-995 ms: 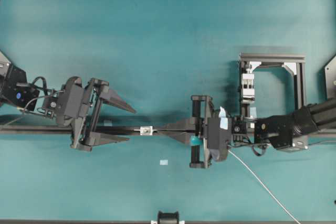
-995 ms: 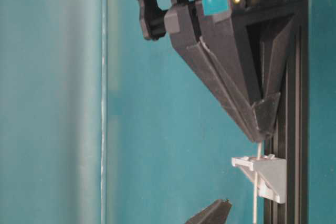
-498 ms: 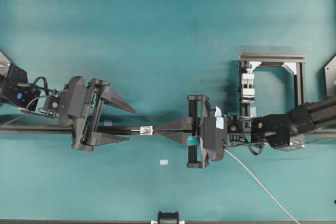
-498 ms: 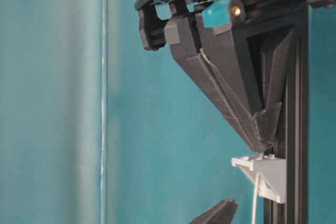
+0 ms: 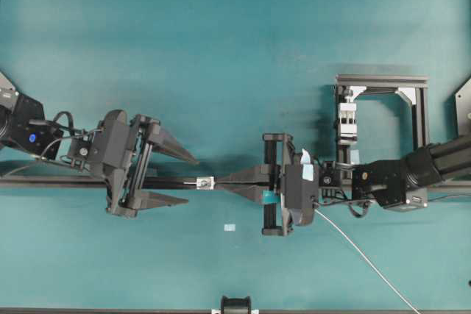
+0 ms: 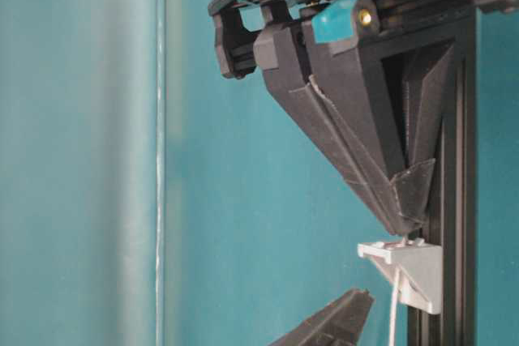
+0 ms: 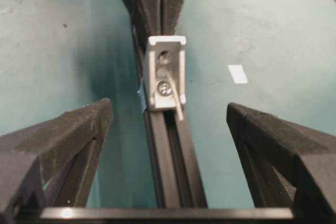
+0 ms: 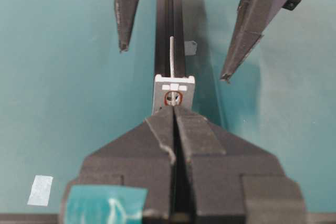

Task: Insert the wire into the hole on the left side and pull it with the left arm.
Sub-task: 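Move the left gripper to the wire tip and close on it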

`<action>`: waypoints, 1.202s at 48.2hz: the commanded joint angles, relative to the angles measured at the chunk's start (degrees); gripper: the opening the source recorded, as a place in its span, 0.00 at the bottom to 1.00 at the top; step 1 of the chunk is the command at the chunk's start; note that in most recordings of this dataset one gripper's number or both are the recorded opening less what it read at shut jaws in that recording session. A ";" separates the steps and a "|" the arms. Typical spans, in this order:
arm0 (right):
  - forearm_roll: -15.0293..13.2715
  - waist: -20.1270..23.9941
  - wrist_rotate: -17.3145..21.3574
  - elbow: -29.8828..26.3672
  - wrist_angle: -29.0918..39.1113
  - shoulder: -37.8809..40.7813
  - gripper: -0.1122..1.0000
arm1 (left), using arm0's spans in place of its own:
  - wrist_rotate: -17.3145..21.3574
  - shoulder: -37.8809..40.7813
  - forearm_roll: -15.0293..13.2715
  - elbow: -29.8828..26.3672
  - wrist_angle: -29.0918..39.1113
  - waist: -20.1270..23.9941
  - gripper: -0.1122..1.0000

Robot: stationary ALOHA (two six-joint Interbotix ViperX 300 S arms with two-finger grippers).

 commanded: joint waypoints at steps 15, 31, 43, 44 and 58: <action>-0.18 -0.26 0.09 -0.70 -0.18 -0.88 0.13 | -3.25 -1.41 0.09 -1.14 1.14 -0.44 0.11; -0.18 -0.18 0.18 -0.79 -0.18 -0.97 0.13 | -3.25 -1.93 0.00 -1.23 1.23 -0.88 0.01; -0.18 -0.26 0.70 -0.79 0.88 -0.97 0.13 | -3.25 -1.93 0.09 -1.14 1.67 -0.97 0.01; -0.18 -0.26 0.70 -0.79 1.14 -0.97 0.13 | -3.25 -1.93 0.00 -1.14 1.76 -0.97 0.01; 0.00 -0.26 0.88 -0.79 1.32 -0.97 0.26 | -3.34 -1.93 0.00 -0.97 2.02 -0.97 0.01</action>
